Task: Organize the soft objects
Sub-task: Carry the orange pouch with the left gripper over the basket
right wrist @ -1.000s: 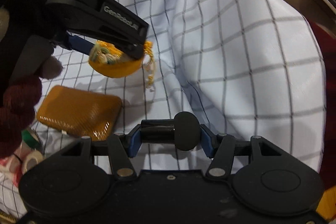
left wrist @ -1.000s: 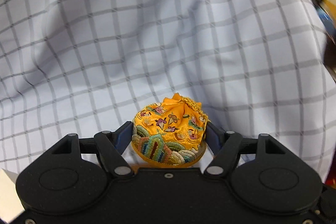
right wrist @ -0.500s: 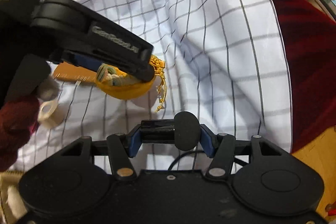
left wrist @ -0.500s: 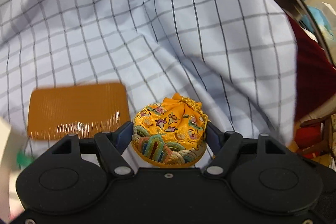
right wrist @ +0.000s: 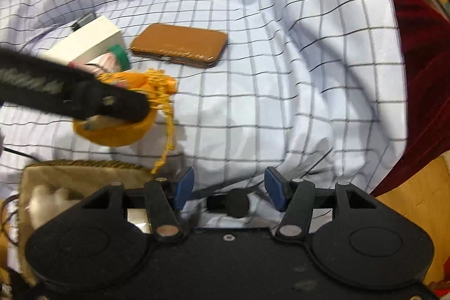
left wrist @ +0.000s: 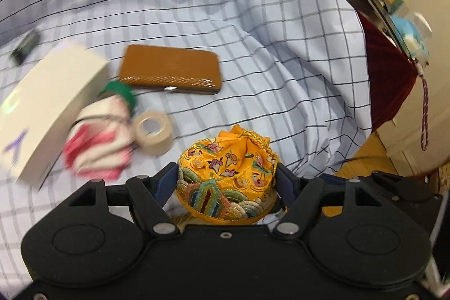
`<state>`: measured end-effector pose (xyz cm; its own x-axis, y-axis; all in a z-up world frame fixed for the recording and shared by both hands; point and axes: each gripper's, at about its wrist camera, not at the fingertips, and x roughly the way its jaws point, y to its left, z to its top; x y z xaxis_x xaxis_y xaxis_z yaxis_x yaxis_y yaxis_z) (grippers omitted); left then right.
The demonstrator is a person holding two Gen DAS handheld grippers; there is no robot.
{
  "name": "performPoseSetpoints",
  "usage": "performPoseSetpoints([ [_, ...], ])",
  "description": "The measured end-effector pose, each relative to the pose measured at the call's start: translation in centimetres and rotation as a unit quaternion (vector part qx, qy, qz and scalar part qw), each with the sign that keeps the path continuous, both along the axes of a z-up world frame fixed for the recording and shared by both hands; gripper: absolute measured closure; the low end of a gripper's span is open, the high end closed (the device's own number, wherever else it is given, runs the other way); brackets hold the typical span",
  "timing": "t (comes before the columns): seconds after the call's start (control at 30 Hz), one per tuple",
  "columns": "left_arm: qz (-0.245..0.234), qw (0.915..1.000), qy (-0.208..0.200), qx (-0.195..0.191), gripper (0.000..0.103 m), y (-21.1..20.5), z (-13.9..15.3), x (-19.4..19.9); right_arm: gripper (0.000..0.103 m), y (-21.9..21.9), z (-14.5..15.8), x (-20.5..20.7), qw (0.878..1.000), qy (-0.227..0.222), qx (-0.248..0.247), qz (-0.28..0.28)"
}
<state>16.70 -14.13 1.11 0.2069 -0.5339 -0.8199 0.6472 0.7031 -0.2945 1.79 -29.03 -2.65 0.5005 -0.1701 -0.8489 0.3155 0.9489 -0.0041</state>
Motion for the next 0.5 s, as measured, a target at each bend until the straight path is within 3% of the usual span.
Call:
performPoseSetpoints([
  [0.2, 0.055, 0.9982, -0.024, 0.005, 0.035, 5.2, 0.1, -1.7, 0.048, 1.3, 0.0, 0.0, 1.0, 0.0, 0.011, 0.013],
  [0.37, 0.092, 0.9953, -0.023, 0.02, 0.035, 8.4, -1.0, -2.9, 0.048, 3.3, 0.5, -0.2, 0.999, -0.003, 0.009, 0.041],
  [0.5, 0.116, 0.9927, 0.004, 0.032, 0.035, 10.4, -2.8, -3.7, 0.048, 4.6, 0.4, 0.2, 0.998, 0.001, 0.009, 0.058],
])
